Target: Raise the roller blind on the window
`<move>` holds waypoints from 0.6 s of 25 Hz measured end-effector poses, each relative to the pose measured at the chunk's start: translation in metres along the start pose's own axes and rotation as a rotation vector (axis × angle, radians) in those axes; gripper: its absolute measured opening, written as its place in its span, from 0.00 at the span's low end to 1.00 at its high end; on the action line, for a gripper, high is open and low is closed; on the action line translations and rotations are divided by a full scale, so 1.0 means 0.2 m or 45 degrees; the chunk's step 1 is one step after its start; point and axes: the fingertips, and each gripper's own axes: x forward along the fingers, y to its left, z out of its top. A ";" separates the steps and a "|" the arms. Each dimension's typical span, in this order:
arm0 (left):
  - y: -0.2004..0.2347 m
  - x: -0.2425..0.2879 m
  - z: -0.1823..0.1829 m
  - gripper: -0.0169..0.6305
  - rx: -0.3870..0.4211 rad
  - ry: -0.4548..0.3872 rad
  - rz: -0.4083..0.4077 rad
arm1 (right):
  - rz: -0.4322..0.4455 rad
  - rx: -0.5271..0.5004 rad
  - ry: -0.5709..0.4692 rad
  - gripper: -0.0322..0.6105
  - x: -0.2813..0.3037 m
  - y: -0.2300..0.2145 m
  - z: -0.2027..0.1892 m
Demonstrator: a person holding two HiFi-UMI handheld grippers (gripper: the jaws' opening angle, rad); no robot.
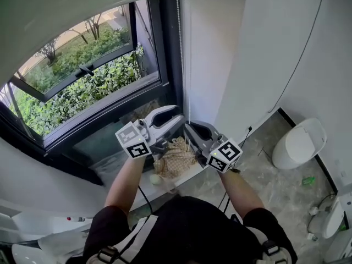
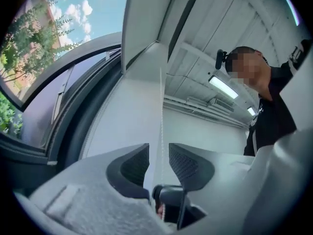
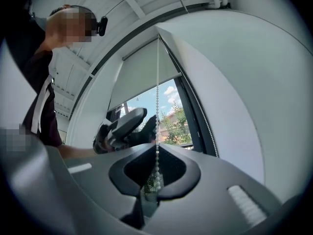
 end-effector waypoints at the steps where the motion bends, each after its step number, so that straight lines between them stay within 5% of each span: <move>1: -0.02 0.05 0.04 0.23 0.017 -0.010 -0.030 | 0.004 0.001 -0.002 0.08 0.00 0.01 0.00; 9: -0.14 0.29 0.36 0.23 0.056 -0.134 -0.199 | -0.007 -0.010 0.011 0.08 0.00 0.02 0.00; 15: -0.15 0.35 0.48 0.15 0.143 -0.151 -0.188 | -0.003 -0.020 0.022 0.08 -0.01 0.03 -0.01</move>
